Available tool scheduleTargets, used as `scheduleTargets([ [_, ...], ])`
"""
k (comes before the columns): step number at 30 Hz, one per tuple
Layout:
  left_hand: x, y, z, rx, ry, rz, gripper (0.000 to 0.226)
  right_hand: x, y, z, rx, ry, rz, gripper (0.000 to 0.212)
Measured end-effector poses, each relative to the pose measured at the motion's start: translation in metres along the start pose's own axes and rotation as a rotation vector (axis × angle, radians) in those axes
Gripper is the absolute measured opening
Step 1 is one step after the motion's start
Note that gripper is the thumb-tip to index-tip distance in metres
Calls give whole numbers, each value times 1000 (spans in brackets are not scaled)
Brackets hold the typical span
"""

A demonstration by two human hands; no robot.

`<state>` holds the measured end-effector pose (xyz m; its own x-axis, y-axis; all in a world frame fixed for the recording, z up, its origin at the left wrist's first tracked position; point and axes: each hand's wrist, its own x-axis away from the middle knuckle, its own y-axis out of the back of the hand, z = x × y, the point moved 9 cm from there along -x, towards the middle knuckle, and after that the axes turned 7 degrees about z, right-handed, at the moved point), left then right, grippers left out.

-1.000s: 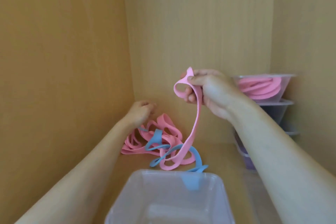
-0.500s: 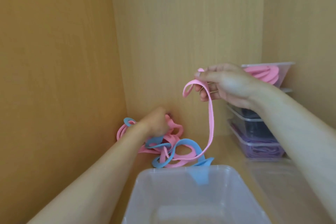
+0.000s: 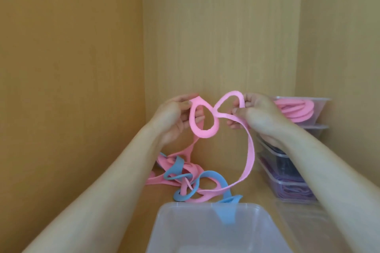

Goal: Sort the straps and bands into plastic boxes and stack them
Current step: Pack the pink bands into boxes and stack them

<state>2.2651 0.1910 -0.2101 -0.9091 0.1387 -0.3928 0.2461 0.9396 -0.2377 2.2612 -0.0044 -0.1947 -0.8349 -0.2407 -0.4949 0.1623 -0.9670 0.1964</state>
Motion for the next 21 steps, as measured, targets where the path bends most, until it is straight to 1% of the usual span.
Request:
scheduleTargets([
  [3, 6, -4, -1, 217, 48, 52, 35, 1, -9, 0, -137, -28, 74, 19],
  [5, 8, -2, -2, 329, 68, 43, 38, 3, -15, -4, -152, -76, 109, 21],
  [7, 10, -1, -4, 406, 72, 24, 42, 5, -24, -11, -150, -140, 198, 21],
  [10, 12, -1, -3, 454, 83, 16, 46, 14, -49, -18, -258, -201, 400, 24],
  [12, 15, -2, -2, 461, 95, 33, 54, 16, -58, -19, -299, -192, 451, 25],
  [14, 16, -5, -4, 476, 92, 62, 72, 14, -59, -17, -332, -174, 448, 25],
  [15, 17, -6, -6, 434, 82, 70, 80, 13, -58, -16, -350, -164, 441, 25],
  [16, 16, -6, -8, 326, 67, 69, 85, 12, -56, -15, -366, -155, 433, 25],
  [17, 14, -3, -9, 137, 51, 50, 86, 11, -54, -13, -376, -145, 419, 26],
  [18, 13, -1, -11, -118, 23, 23, 81, 10, -51, -12, -378, -135, 402, 26],
  [20, 13, -3, -17, -604, -61, -1, 62, 10, -48, -7, -364, -113, 383, 27],
  [21, 12, -5, -16, -763, -93, 12, 61, 10, -47, -5, -359, -104, 382, 26],
])
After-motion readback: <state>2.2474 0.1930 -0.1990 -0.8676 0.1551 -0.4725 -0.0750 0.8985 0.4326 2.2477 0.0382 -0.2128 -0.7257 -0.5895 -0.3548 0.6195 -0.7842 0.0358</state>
